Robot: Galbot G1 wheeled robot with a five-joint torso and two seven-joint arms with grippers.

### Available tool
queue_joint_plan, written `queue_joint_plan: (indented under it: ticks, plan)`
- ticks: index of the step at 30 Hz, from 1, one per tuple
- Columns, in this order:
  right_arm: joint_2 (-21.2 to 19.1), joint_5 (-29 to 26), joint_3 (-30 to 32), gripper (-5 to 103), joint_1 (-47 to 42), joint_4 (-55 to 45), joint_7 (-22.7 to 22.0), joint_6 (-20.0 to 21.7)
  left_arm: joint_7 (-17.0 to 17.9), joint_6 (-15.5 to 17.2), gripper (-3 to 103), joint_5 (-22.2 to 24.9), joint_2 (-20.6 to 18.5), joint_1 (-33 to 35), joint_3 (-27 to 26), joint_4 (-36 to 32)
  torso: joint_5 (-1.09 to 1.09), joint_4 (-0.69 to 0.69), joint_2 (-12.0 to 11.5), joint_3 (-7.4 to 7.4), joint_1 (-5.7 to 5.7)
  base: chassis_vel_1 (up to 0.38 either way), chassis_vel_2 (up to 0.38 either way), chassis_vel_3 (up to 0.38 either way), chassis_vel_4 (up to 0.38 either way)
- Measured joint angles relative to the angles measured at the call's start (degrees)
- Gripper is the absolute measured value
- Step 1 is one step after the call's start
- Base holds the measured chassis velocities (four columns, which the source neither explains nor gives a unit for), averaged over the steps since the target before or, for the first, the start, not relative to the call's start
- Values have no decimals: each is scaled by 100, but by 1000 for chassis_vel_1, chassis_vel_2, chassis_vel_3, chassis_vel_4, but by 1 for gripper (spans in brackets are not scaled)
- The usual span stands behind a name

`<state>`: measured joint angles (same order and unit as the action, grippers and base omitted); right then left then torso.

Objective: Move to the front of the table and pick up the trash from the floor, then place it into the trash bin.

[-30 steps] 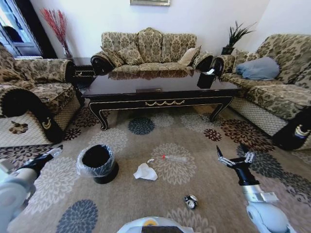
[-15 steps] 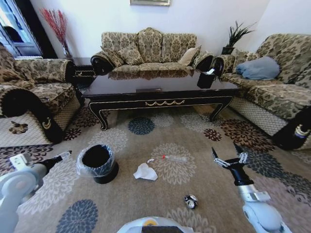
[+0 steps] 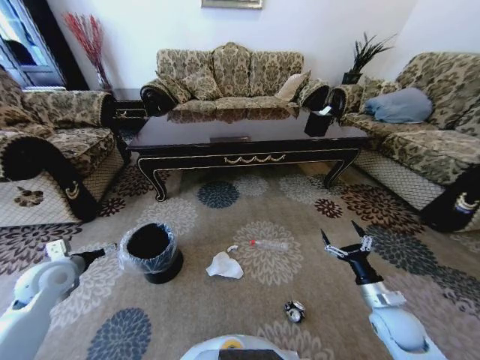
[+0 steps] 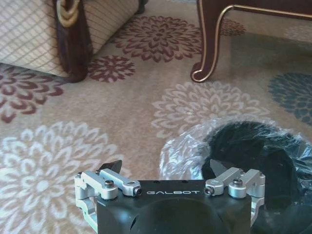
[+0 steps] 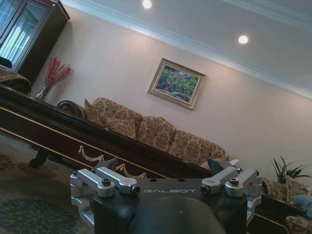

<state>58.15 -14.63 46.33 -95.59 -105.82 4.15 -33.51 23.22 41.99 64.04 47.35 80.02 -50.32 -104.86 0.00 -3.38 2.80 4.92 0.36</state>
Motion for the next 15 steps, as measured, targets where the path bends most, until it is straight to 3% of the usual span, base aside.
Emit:
queue_joint_plan:
  ticks: [5,15]
  plan:
    - [25,23,50,100,-18,47,-5,-8,-293,-177,100,-182,91,-452,338,375,0,0,0,0,0,0,0,0,0]
    - [50,65,160,100,-64,183,0,-68,-381,-279,100,-512,450,-1102,951,892,0,0,0,0,0,0,0,0,0]
